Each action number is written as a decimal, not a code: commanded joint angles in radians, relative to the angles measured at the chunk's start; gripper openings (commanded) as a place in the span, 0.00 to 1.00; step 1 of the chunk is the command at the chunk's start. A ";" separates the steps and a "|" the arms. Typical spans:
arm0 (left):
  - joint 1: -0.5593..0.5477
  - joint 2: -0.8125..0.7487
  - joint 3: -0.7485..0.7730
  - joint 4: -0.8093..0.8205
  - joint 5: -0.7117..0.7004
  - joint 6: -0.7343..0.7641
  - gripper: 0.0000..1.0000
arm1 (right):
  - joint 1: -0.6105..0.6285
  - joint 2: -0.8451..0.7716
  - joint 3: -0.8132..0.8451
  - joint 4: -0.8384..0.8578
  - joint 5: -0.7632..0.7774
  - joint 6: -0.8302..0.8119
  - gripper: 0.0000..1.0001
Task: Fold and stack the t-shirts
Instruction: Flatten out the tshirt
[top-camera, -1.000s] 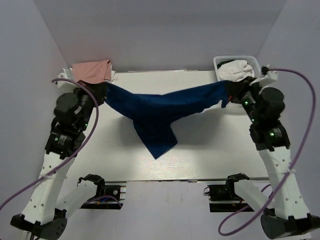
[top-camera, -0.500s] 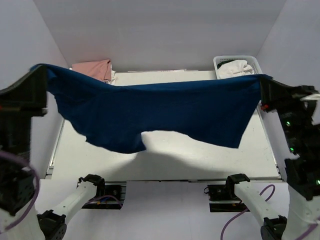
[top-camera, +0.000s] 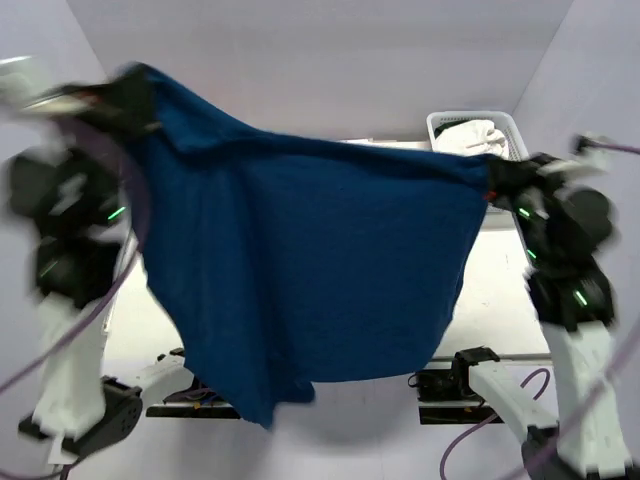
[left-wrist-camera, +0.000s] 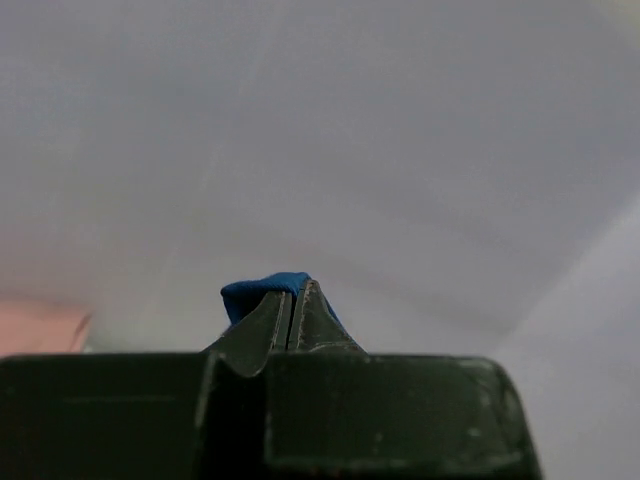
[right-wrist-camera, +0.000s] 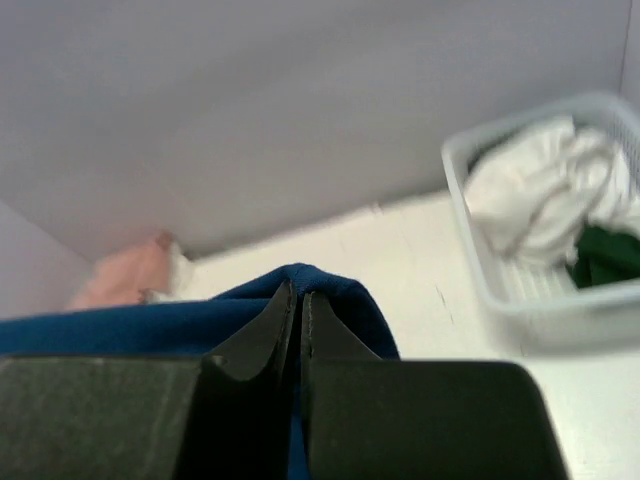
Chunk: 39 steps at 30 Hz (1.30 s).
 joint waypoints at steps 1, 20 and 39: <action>0.009 0.148 -0.204 0.038 -0.149 0.034 0.00 | -0.006 0.126 -0.135 0.055 0.051 0.029 0.00; 0.074 0.881 -0.234 -0.016 0.057 0.030 1.00 | -0.026 0.832 -0.114 0.151 -0.196 -0.063 0.90; 0.049 0.678 -0.783 0.113 0.190 -0.115 1.00 | 0.024 0.911 -0.258 0.171 -0.175 -0.083 0.90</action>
